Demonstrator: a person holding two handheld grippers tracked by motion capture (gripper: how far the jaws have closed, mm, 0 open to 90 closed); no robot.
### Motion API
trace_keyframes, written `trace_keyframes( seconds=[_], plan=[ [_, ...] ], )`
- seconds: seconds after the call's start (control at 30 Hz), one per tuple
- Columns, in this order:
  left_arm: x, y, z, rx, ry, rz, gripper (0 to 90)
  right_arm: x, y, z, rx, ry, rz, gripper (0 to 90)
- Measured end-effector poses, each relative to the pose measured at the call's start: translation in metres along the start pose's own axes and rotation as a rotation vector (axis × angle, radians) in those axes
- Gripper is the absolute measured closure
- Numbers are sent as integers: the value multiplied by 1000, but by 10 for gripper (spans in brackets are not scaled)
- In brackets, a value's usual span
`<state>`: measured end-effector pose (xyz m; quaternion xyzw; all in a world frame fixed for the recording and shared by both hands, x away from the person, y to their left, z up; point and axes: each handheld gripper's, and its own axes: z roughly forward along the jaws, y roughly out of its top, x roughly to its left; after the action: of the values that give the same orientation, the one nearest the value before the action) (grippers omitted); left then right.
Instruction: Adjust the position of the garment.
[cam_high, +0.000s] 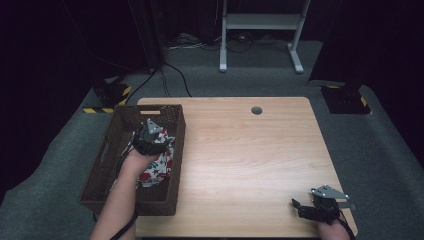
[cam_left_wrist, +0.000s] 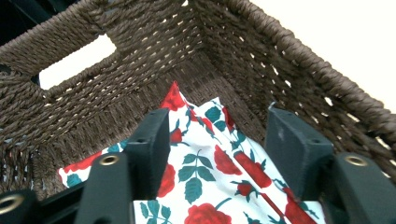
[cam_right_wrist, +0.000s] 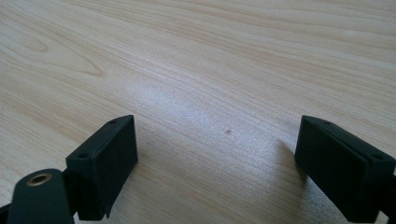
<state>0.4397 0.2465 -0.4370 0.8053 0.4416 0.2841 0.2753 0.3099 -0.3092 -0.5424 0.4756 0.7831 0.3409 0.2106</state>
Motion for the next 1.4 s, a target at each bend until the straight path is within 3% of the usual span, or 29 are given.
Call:
trace_keyframes(
  seconds=[0.63, 0.73, 0.9, 0.97, 1.4],
  plan=[
    [10, -19, 1, 23, 18, -106, 196, 0, 0, 0, 0, 2, -3, 128],
    [13, -22, 1, 8, 15, -147, 183, 0, 0, 0, 0, 2, -5, 128],
    [14, -25, 0, -3, 13, -177, 157, 0, 0, 0, 0, 2, -5, 128],
    [17, -25, -2, -18, 7, -213, 154, 0, 0, 0, 0, 2, -4, 128],
    [22, -32, -13, -101, 13, -266, 144, 0, 0, 0, 0, 3, -4, 128]
  ],
)
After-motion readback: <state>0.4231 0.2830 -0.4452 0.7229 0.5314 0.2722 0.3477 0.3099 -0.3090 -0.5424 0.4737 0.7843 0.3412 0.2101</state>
